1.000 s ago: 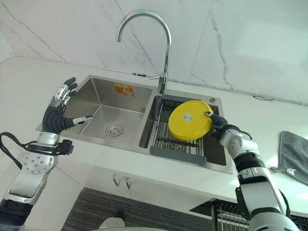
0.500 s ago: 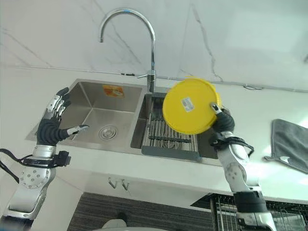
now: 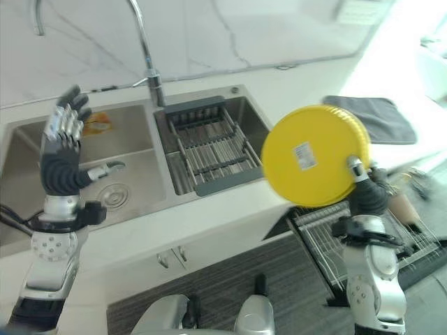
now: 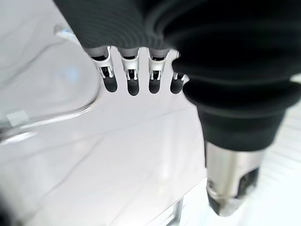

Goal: Place the dishes in the dishwasher.

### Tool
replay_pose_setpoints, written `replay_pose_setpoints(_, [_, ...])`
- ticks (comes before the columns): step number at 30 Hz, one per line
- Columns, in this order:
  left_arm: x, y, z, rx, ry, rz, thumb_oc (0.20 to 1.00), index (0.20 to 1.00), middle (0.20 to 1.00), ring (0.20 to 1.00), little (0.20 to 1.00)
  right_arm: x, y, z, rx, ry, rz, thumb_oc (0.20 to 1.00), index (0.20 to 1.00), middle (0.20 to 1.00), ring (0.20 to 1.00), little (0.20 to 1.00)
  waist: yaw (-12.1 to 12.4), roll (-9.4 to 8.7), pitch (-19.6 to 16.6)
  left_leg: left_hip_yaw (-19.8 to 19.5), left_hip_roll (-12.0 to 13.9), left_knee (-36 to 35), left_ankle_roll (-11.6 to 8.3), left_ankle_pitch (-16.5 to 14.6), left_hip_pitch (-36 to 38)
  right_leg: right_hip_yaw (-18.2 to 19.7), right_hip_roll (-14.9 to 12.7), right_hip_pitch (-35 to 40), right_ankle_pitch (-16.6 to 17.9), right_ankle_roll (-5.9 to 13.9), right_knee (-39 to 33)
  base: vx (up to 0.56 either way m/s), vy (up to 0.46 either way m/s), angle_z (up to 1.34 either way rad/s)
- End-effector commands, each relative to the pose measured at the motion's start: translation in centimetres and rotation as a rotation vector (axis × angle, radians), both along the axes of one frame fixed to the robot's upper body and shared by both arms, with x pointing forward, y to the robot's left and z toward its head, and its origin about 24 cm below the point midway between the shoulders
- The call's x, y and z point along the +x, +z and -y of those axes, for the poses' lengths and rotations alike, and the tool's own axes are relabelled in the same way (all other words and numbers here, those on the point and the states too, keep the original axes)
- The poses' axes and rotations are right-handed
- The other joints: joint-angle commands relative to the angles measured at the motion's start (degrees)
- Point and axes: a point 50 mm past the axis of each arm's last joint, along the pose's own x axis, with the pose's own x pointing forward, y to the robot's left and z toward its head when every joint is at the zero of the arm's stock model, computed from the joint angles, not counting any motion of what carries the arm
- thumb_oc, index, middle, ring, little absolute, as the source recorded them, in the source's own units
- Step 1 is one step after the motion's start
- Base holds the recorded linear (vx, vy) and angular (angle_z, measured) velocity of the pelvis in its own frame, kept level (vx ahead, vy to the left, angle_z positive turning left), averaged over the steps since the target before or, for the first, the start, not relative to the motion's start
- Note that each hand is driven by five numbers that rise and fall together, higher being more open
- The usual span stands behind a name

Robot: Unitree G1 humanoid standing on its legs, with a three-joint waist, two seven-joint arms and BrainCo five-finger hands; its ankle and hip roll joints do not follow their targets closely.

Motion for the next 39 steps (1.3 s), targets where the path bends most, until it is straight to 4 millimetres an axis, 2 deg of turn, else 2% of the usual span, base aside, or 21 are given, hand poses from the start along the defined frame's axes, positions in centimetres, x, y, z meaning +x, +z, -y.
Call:
replay_pose_setpoints(1, [-1.7, 3.6, 0.4, 0.116, -0.042, 0.2, 1.0, 1.0, 1.0, 1.0, 1.0, 1.1, 4.9, 1.3, -0.028, -0.045, 0.251, 0.2, 0.2, 0.2, 0.2, 0.2, 2.32, 3.34, -2.15, -5.69, 4.04, -22.24, -6.35, 0.52, 17.9, 3.99, 5.59, 3.06, -8.35, -1.02, 3.08, -0.32, 0.177, -0.43])
replay_pose_setpoints(3, [-1.4, 3.8, 1.4, 0.206, -0.029, 0.236, 1.0, 1.0, 1.0, 1.0, 1.0, 0.7, 4.8, 1.0, -0.006, -0.032, 0.276, 0.2, 0.2, 0.2, 0.2, 0.2, 2.02, 3.52, -3.01, -3.58, 4.24, -25.11, -5.33, 2.03, 18.01, 2.48, 7.43, 5.92, -12.07, -2.03, 4.69, -0.26, 0.03, -0.29])
replay_pose_setpoints(7, [-1.2, 4.0, 2.8, 0.275, -0.074, 0.256, 1.0, 1.0, 1.0, 1.0, 1.0, 0.6, 4.9, 0.5, -0.017, -0.027, 0.292, 0.2, 0.2, 0.2, 0.2, 0.2, 2.51, 2.89, -3.81, -1.91, 4.97, -25.0, -4.85, 2.35, 17.42, 2.37, 7.08, 8.59, -12.82, -2.31, 6.26, -0.23, -0.286, -0.9])
replay_pose_setpoints(8, [-1.3, 4.3, 3.7, 0.346, -0.117, 0.287, 1.0, 1.0, 1.0, 1.0, 1.0, 0.5, 4.5, -0.1, -0.007, -0.015, 0.296, 0.2, 0.2, 0.2, 0.2, 0.2, 3.28, 2.19, -4.52, 0.8, 7.66, -24.67, -6.34, 2.61, 16.84, 0.73, 1.77, 11.23, -9.44, -1.06, 3.67, -0.34, -0.794, -1.12])
replay_pose_setpoints(10, [-1.3, 4.5, 3.7, 0.355, -0.121, 0.296, 1.0, 1.0, 1.0, 1.0, 1.0, 0.5, 4.5, -0.4, -0.001, -0.009, 0.301, 0.2, 0.2, 0.2, 0.2, 0.2, 3.34, 2.21, -4.73, 2.02, 9.5, -24.55, -7.45, 3.04, 16.98, -0.14, -0.18, 11.9, -8.76, -0.37, 2.33, -0.31, -0.804, -0.78])
replay_pose_setpoints(12, [-1.0, 5.0, 3.9, 0.359, -0.117, 0.321, 1.0, 1.0, 1.0, 1.0, 1.0, 0.5, 4.5, -0.8, 0.005, 0.011, 0.31, 0.2, 0.2, 0.2, 0.2, 0.2, 2.82, 2.41, -4.74, 2.82, 13.62, -23.69, -9.7, 4.1, 16.71, -0.14, -1.19, 11.89, -10.24, 0.15, 1.54, -0.28, -0.815, -0.89])
replay_pose_setpoints(13, [-0.9, 5.3, 3.9, 0.36, -0.114, 0.33, 1.0, 1.0, 1.0, 1.0, 1.0, 0.4, 4.7, -0.8, -0.014, 0.003, 0.323, 0.2, 0.2, 0.2, 0.2, 0.2, 2.38, 2.77, -4.72, 2.44, 16.39, -23.17, -11.0, 5.23, 16.29, 0.71, 0.7, 11.3, -14.78, 0.29, 2.38, -0.21, -0.718, -0.4])
replay_pose_setpoints(14, [-0.9, 5.5, 3.9, 0.352, -0.097, 0.333, 1.0, 1.0, 1.0, 1.0, 1.0, 0.4, 5.0, -0.9, -0.031, 0.015, 0.329, 0.2, 0.2, 0.2, 0.2, 0.2, 2.05, 2.77, -4.9, 2.62, 18.56, -23.0, -12.61, 6.42, 15.6, 0.77, 2.42, 11.24, -16.18, -0.39, 1.57, -0.23, -0.73, -0.3])
replay_pose_setpoints(16, [-0.9, 5.5, 3.8, 0.309, -0.074, 0.324, 1.0, 1.0, 1.0, 1.0, 1.0, 0.6, 5.5, -1.3, -0.051, 0.067, 0.325, 0.2, 0.2, 0.2, 0.2, 0.2, 1.6, 2.87, -4.93, 3.41, 20.8, -22.73, -14.39, 8.86, 14.43, 1.61, 4.3, 11.35, -16.19, -1.43, -0.4, -0.2, -0.534, -0.28])
replay_pose_setpoints(17, [-0.9, 5.5, 3.7, 0.275, -0.056, 0.329, 1.0, 1.0, 1.0, 1.0, 1.0, 0.9, 5.8, -1.6, -0.072, 0.105, 0.316, 0.2, 0.2, 0.2, 0.2, 0.2, 1.27, 2.98, -4.56, 5.58, 23.22, -22.27, -15.89, 12.0, 12.53, 2.49, 6.71, 11.61, -15.65, -2.72, -3.11, -0.25, -0.6, -0.21])
replay_pose_setpoints(18, [-0.9, 5.2, 3.8, 0.258, -0.05, 0.336, 1.0, 1.0, 1.0, 1.0, 1.0, 1.0, 6.0, -1.8, -0.085, 0.127, 0.318, 0.2, 0.2, 0.2, 0.2, 0.2, 0.83, 2.66, -4.28, 8.12, 23.57, -20.69, -15.65, 12.06, 10.98, 1.71, 7.47, 11.99, -14.9, -3.65, -4.95, -0.29, -0.715, -0.04])
replay_pose_setpoints(19, [-0.7, 4.7, 3.9, 0.25, -0.053, 0.327, 1.0, 1.0, 1.0, 1.0, 1.0, 0.8, 6.2, -1.4, -0.097, 0.13, 0.326, 0.2, 0.2, 0.2, 0.2, 0.2, 0.3, 1.93, -4.02, 9.35, 22.05, -15.35, -14.55, 9.4, 9.79, 0.55, 7.78, 12.3, -15.26, -4.84, -4.91, -0.19, -0.464, -0.07])
replay_pose_setpoints(20, [-0.9, 4.4, 4.0, 0.25, -0.053, 0.324, 1.0, 1.0, 1.0, 1.0, 1.0, 0.6, 6.4, -1.2, -0.096, 0.139, 0.331, 0.2, 0.2, 0.2, 0.2, 0.2, 0.62, 1.69, -4.06, 7.76, 19.58, -13.0, -13.77, 7.11, 9.07, 0.14, 7.82, 11.98, -15.38, -5.2, -4.58, -0.12, -0.37, 0.2])
replay_pose_setpoints(21, [-1.1, 3.9, 4.1, 0.244, -0.051, 0.316, 1.0, 1.0, 1.0, 1.0, 1.0, 0.5, 6.7, -1.0, -0.097, 0.158, 0.344, 0.2, 0.2, 0.2, 0.2, 0.2, 1.34, 1.66, -3.88, 5.65, 14.16, -9.06, -12.14, 2.92, 7.54, 0.08, 8.08, 11.74, -15.89, -5.74, -3.82, -0.05, -0.197, 0.21])
replay_pose_setpoints(24, [-1.5, 3.5, 4.5, 0.262, -0.099, 0.309, 1.0, 1.0, 1.0, 1.0, 1.0, 0.7, 6.5, -1.6, -0.092, 0.138, 0.362, 0.2, 0.2, 0.2, 0.2, 0.2, 2.95, 2.22, -3.81, 7.07, 9.72, -9.15, -11.2, 1.54, 6.49, -2.8, 8.73, 12.41, -16.65, -5.88, -3.16, 0.05, -0.085, 0.26])
replay_pose_setpoints(26, [-1.3, 3.6, 5.2, 0.267, -0.132, 0.315, 1.0, 1.0, 1.0, 1.0, 1.0, 0.9, 6.2, -2.8, -0.096, 0.13, 0.361, 0.2, 0.2, 0.2, 0.2, 0.2, 3.73, 3.05, -3.8, 7.65, 7.65, -13.29, -10.36, 2.58, 7.96, -5.31, 9.16, 12.77, -17.48, -5.47, -1.84, 0.19, 0.1, 0.68])
replay_pose_setpoints(30, [-0.8, 4.1, 5.3, 0.274, -0.108, 0.316, 1.0, 1.0, 1.0, 1.0, 1.0, 1.0, 5.8, -4.0, -0.092, 0.152, 0.382, 0.2, 0.2, 0.2, 0.2, 0.2, 4.97, 2.72, -3.03, 4.6, 7.11, -15.56, -8.13, 2.12, 10.23, -5.56, 6.81, 10.61, -19.21, -3.85, 9.18, 0.24, 0.215, 0.78])
replay_pose_setpoints(32, [-1.0, 4.2, 4.9, 0.302, -0.11, 0.317, 1.0, 1.0, 1.0, 1.0, 1.0, 0.3, 5.6, -3.8, -0.093, 0.143, 0.401, 0.2, 0.2, 0.2, 0.2, 0.2, 5.62, 2.36, -3.11, 4.18, 6.94, -16.94, -6.67, 2.51, 10.52, -6.37, 4.61, 8.54, -16.87, -2.98, 18.69, 0.21, 0.137, 0.17])
replay_pose_setpoints(35, [-1.5, 4.0, 4.4, 0.333, -0.117, 0.313, 1.0, 1.0, 1.0, 1.0, 1.0, -0.2, 5.5, -3.6, -0.102, 0.147, 0.407, 0.2, 0.2, 0.2, 0.2, 0.2, 5.49, 2.51, -3.08, 1.53, 6.11, -16.99, -4.48, 1.68, 10.62, -1.26, 5.19, 5.05, -15.18, -2.85, 33.21, 0.27, 0.086, -0.04])
replay_pose_setpoints(37, [-1.4, 3.8, 4.3, 0.346, -0.112, 0.305, 1.0, 1.0, 1.0, 1.0, 1.0, -0.1, 5.3, -3.8, -0.107, 0.149, 0.402, 0.2, 0.2, 0.2, 0.2, 0.2, 5.45, 2.52, -3.47, 0.56, 6.22, -17.46, -4.78, 2.12, 10.47, -0.18, 5.45, 3.59, -15.72, -3.76, 27.61, 0.3, -0.132, 0.01])
replay_pose_setpoints(39, [-1.0, 3.9, 4.1, 0.346, -0.106, 0.282, 1.0, 1.0, 1.0, 1.0, 1.0, 0.2, 4.8, -3.9, -0.101, 0.178, 0.386, 0.2, 0.2, 0.2, 0.2, 0.2, 5.18, 1.92, -4.08, -1.06, 6.56, -17.37, -6.68, 2.33, 10.39, 0.53, 6.06, 6.97, -17.37, -4.34, 10.71, 0.4, -0.344, -0.07])
